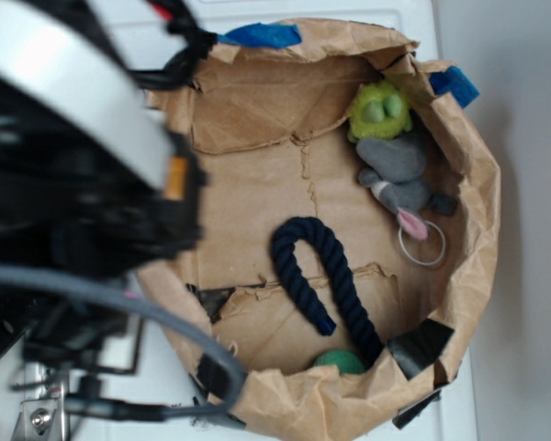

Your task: Grab the green ball.

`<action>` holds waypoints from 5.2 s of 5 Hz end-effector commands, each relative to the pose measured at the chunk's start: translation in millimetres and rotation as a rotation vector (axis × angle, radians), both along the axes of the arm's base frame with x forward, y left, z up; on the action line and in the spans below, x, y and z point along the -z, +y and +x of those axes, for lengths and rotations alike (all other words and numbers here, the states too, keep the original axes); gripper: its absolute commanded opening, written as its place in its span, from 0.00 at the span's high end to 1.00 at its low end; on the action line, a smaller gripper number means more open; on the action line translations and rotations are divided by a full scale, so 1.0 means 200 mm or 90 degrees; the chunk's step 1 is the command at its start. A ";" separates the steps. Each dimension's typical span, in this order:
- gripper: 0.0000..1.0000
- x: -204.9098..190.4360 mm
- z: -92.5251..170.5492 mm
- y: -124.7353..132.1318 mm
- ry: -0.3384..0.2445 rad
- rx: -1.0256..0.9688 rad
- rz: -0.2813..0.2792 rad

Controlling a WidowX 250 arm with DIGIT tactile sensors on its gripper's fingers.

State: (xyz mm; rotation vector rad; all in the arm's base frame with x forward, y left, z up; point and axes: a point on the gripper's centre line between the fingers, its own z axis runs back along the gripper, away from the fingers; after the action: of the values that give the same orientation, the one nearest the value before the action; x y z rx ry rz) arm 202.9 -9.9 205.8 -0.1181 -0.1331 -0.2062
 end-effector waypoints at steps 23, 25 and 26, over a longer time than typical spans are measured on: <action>1.00 0.47 0.47 -0.10 -0.167 0.489 -0.043; 1.00 0.25 0.36 0.11 -0.081 0.271 -0.008; 1.00 0.15 0.31 0.16 -0.031 0.123 0.015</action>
State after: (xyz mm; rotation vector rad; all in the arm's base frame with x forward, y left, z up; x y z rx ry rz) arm 266.7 23.4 148.9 -0.1349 -0.0839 -0.4208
